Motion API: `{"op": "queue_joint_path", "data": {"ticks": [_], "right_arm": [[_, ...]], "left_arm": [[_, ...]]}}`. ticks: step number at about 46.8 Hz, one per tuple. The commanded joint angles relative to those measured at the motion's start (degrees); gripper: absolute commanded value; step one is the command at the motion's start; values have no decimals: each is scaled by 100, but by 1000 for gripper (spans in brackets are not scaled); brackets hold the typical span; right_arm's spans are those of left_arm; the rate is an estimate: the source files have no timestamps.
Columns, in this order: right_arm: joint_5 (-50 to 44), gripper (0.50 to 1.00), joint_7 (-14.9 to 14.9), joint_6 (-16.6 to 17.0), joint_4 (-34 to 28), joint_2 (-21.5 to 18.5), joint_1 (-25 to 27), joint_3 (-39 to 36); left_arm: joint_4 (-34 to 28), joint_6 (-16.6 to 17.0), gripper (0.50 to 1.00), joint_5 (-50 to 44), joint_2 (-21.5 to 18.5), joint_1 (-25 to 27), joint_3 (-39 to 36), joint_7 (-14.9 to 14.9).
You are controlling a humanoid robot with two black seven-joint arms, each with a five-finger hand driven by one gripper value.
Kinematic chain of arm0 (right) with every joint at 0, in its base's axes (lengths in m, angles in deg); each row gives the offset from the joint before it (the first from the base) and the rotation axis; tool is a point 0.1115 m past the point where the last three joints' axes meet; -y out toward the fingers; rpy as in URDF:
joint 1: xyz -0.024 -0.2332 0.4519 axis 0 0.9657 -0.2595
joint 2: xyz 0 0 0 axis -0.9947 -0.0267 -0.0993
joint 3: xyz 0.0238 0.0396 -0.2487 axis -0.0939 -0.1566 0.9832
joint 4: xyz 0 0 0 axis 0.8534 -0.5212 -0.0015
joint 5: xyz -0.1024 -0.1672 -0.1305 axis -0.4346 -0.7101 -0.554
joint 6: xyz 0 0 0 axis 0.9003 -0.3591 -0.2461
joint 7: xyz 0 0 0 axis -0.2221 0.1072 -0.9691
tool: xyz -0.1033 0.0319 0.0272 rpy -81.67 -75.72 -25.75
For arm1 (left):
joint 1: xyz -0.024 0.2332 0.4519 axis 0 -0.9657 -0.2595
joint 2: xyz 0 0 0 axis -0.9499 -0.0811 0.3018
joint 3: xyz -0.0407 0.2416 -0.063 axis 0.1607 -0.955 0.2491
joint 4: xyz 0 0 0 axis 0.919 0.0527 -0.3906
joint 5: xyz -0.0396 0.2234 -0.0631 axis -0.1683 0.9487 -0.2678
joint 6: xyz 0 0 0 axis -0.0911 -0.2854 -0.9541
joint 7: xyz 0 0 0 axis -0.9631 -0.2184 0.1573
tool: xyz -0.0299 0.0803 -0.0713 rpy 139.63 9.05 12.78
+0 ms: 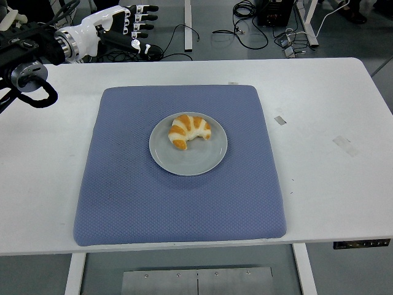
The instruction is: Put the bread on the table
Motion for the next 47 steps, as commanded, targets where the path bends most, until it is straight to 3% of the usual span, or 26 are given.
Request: {"op": "queue_joint_path", "data": {"ticks": [1,26,47], "right_arm": [[0,1000,0,0,6,0,0,0],[0,1000,0,0,-2,0,0,0],[0,1000,0,0,-2,0,0,0]], "left_arm": [[0,-2,978,0,5,0,-1,-2],[0,-2,980,26,76,0,-1,6],[0,-2,980,333,418,132,-124,-11]]}}
